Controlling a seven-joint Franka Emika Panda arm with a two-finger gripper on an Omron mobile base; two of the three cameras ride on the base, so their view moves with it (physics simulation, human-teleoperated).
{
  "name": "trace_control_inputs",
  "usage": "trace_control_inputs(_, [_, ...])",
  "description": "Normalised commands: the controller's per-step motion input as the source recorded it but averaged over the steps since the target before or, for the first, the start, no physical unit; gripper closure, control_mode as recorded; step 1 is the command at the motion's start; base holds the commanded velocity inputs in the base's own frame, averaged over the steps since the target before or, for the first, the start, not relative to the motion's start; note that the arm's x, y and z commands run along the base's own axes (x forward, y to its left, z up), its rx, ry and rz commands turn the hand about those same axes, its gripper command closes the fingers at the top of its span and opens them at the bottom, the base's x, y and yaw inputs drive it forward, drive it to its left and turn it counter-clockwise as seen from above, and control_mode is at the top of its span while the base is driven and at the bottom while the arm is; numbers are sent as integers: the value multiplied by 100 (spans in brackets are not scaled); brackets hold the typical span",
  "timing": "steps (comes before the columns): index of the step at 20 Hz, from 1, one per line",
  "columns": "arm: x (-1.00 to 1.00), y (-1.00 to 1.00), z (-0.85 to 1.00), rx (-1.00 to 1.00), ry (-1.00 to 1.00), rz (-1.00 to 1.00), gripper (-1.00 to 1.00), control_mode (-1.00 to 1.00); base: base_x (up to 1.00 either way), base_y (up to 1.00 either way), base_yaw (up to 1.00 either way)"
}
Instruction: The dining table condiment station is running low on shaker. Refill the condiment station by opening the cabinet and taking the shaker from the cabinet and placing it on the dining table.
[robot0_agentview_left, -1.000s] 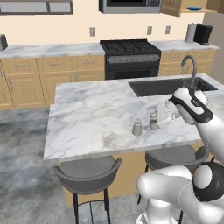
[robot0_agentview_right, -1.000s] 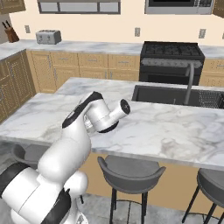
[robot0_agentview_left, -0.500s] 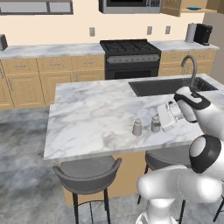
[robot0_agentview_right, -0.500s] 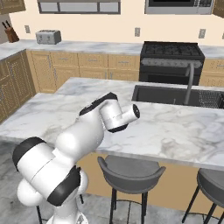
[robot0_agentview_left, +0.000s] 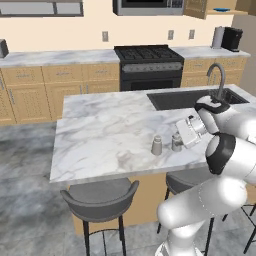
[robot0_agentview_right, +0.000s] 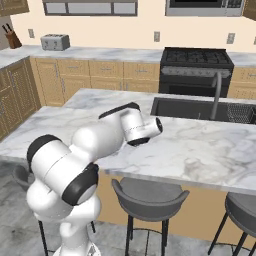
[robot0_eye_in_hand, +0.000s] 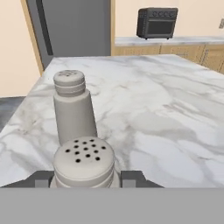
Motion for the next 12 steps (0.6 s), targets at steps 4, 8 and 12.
trace_control_inputs(4, [24,0,-26,0,0,6,100,-100,0,0,0])
trace_control_inputs(8, [12,0,-25,0,0,5,-100,-100,0,0,0])
trace_control_inputs(12, [0,0,-14,0,-1,6,-100,-100,0,0,0])
